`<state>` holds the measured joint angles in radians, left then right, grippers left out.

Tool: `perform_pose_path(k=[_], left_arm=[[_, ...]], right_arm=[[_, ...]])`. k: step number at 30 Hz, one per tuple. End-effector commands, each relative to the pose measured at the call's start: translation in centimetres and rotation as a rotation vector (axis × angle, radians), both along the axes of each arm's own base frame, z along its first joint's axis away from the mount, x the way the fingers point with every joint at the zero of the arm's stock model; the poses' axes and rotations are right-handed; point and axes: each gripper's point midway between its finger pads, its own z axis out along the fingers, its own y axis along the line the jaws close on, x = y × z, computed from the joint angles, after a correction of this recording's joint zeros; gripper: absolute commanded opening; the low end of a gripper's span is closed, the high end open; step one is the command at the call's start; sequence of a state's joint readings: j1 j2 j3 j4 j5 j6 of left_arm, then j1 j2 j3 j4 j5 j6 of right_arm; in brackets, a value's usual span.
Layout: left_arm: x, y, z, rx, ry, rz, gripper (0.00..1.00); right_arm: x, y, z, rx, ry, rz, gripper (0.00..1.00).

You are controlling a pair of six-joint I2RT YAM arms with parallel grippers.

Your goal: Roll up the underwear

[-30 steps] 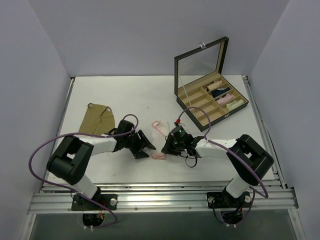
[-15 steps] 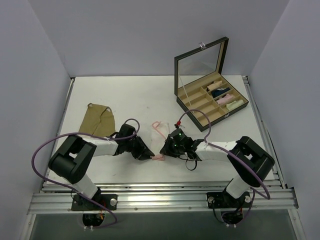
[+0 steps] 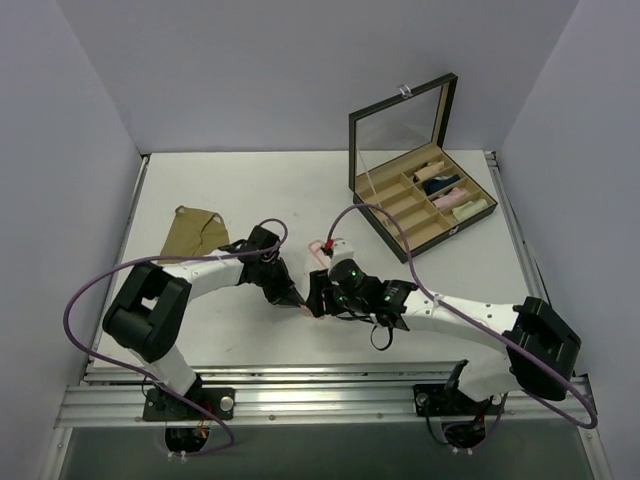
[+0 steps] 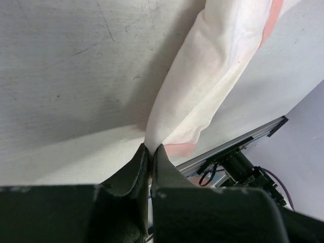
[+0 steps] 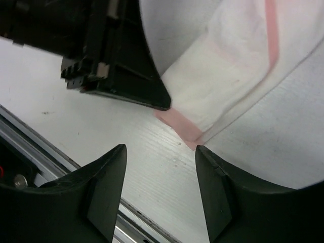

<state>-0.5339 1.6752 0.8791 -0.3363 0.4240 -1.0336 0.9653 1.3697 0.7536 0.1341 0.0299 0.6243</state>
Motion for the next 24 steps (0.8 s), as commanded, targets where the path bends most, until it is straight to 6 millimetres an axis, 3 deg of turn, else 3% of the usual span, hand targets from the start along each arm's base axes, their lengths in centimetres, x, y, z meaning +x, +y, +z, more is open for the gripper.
perform_pose_path(k=[1,6,19,24], left_arm=[[-1.7,1.3,0.0,0.058,0.088,-0.068,0.02],[-2.4,2.6,0.7,0.054,0.161,-0.058,0.02],[-3.5,4.2,1.9,-0.05,0.304,0.001,0.02],[-3.7,4.4,1.7,-0.044,0.319,0.008,0.02]], right_arm=[[0.0,0.3,1.1,-0.152,-0.154,0.129,0.52],[-1.0,2.0,-0.4,-0.35,-0.266,0.263,0.54],[-2.8,5.6,-3.1,-0.53,-0.397,0.435,0.52],[-2.5,6.1,-3.5,-0.586,-0.434,0.447,0.51]])
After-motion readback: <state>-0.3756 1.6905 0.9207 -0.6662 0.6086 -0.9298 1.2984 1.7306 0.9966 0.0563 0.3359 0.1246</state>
